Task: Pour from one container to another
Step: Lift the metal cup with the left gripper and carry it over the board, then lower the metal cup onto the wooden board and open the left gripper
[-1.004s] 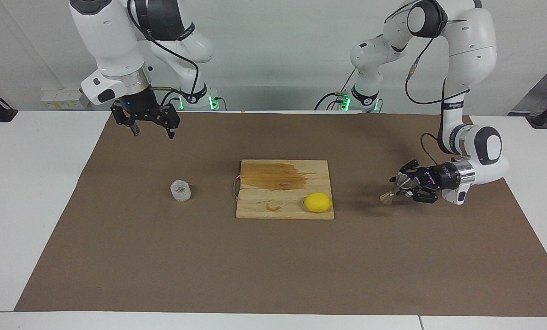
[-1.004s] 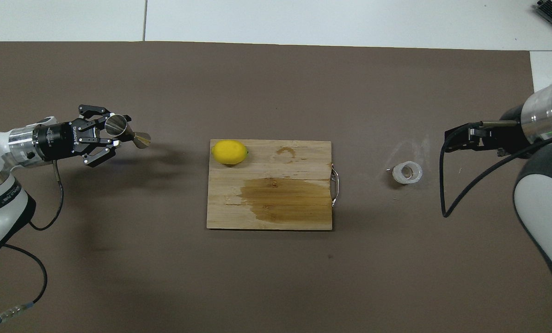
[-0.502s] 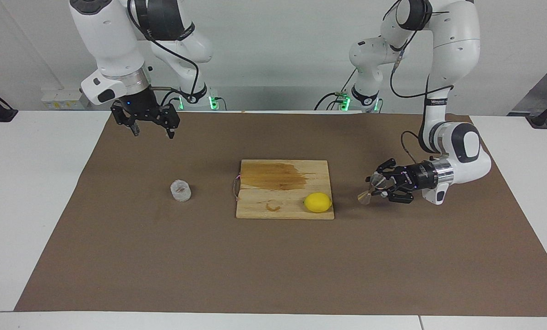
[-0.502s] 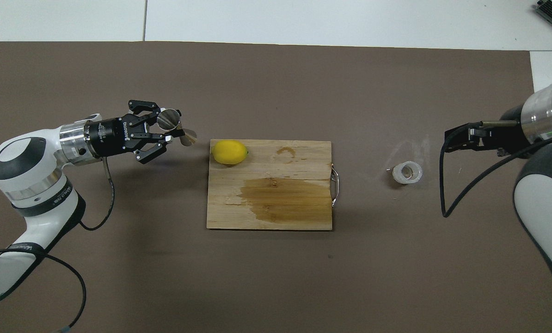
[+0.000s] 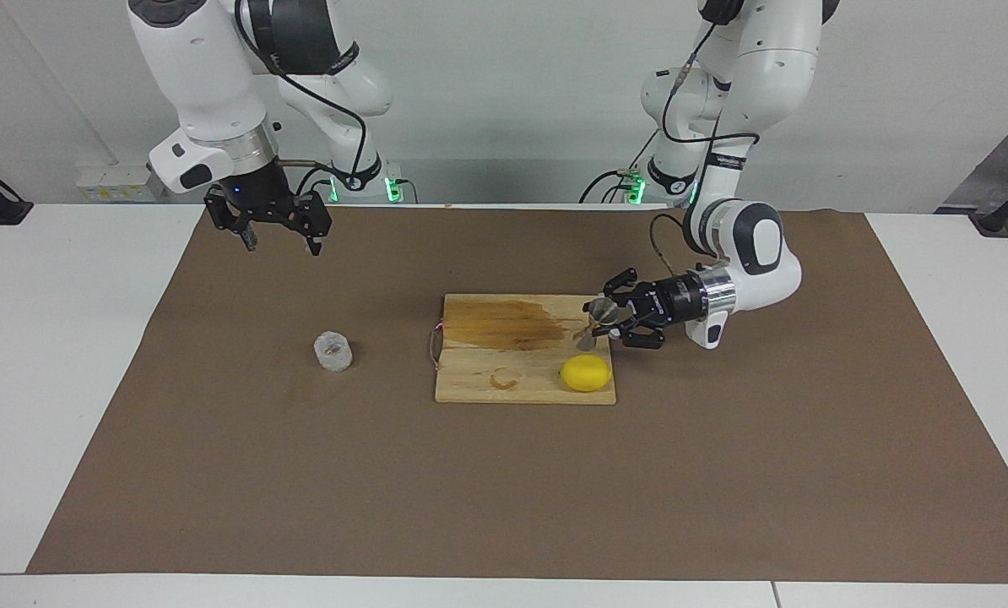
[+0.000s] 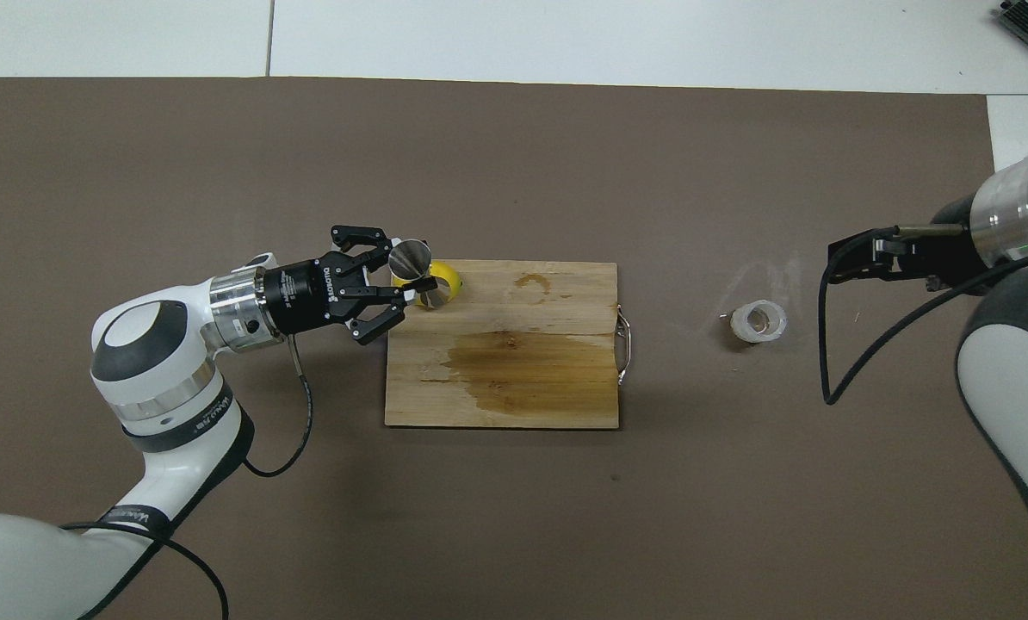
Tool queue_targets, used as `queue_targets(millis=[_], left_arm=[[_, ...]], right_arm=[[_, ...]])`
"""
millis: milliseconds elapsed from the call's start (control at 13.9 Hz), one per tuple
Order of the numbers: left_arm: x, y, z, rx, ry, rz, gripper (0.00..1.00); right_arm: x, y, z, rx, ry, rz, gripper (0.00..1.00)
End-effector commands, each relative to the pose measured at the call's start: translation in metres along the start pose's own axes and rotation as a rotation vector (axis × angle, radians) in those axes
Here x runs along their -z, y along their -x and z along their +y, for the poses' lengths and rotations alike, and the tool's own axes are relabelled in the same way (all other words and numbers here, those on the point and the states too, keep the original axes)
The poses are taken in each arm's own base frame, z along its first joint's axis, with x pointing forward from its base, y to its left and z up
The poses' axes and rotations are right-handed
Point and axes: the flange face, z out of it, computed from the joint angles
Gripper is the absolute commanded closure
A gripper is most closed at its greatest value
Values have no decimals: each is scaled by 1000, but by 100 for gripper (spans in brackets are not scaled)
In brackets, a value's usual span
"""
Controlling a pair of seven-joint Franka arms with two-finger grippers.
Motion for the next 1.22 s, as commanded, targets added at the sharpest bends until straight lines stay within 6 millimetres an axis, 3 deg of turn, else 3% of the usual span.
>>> queue_targets(millis=[0,358,717,1147], left_arm=[[-15,-15,-38,-68,34,-15,100],[-46,-51,-81,-93,77,-13,100],[-52,-84,-99,-100,124,-11,100],[-65,-96,-109,-83,141,-17,100]], right_arm=[[3,2,2,-6,0,-2,0],[3,2,2,-6,0,-2,0],[3,2,2,-6,0,-2,0],[3,2,2,-6,0,-2,0]])
